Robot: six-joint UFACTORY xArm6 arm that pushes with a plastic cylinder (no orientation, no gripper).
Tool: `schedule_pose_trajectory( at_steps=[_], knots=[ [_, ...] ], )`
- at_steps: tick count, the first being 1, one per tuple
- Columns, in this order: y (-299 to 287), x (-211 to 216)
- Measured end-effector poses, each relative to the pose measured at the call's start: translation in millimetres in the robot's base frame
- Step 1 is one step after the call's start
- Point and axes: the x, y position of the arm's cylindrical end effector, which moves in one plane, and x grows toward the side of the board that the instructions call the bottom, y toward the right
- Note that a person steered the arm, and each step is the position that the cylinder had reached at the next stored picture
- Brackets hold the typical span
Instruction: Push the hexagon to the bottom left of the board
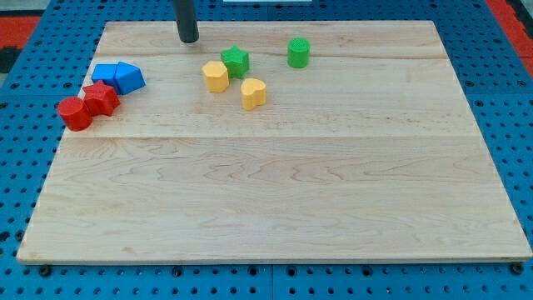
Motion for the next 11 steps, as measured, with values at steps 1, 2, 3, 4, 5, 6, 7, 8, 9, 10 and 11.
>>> schedule_pose_trajectory(
  at_steps=[1,2,3,4,5,6,7,8,9,10,11],
  knots=[
    [32.4,0.0],
    [75.6,-3.7],
    [84.5,-25.4],
    [85.3,-33.7],
    [85.3,-33.7],
    [87.1,-22.5],
    [90.6,-7.8],
    [90.6,-7.0],
    [78.6,21.9],
    [77.8,37.9],
    [77.7,39.1]
  ],
)
